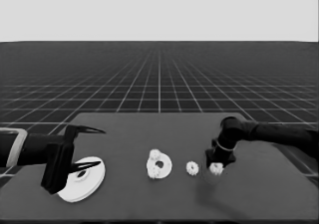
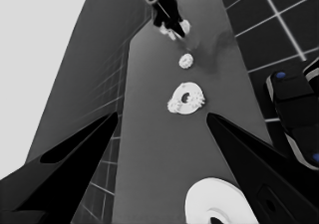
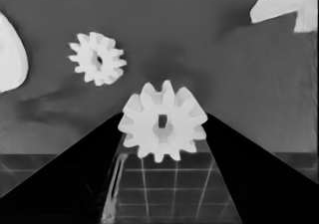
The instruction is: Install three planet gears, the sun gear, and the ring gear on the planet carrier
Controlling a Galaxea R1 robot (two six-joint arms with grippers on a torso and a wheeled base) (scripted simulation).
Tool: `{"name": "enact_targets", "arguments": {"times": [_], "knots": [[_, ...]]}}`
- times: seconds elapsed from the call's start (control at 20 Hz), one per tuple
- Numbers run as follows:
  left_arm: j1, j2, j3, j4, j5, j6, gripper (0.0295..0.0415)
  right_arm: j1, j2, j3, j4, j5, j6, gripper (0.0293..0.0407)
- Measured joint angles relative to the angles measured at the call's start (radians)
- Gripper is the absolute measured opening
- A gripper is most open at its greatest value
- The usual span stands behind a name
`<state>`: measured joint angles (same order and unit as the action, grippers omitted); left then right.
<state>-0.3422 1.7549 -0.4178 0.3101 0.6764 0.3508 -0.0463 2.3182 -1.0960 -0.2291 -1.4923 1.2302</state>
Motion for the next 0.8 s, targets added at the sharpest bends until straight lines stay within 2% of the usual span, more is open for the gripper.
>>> {"name": "enact_targets", "arguments": {"times": [0.3, 0.35, 0.45, 0.6, 0.8], "knots": [[0.000, 0.000, 0.000, 0.000, 0.000, 0.000, 0.0385, 0.028, -0.002, 0.005, 0.028, -0.009, 0.002, 0.0313], [0.000, 0.000, 0.000, 0.000, 0.000, 0.000, 0.0385, 0.041, 0.177, -0.102, 0.031, -0.043, 0.138, 0.0313], [0.000, 0.000, 0.000, 0.000, 0.000, 0.000, 0.0385, 0.053, 0.463, -0.300, 0.043, -0.048, 0.169, 0.0313], [0.000, 0.000, 0.000, 0.000, 0.000, 0.000, 0.0385, 0.055, 0.576, -0.439, 0.048, -0.041, 0.133, 0.0313], [0.000, 0.000, 0.000, 0.000, 0.000, 0.000, 0.0385, 0.055, 0.600, -0.476, 0.049, -0.039, 0.121, 0.0313]]}}
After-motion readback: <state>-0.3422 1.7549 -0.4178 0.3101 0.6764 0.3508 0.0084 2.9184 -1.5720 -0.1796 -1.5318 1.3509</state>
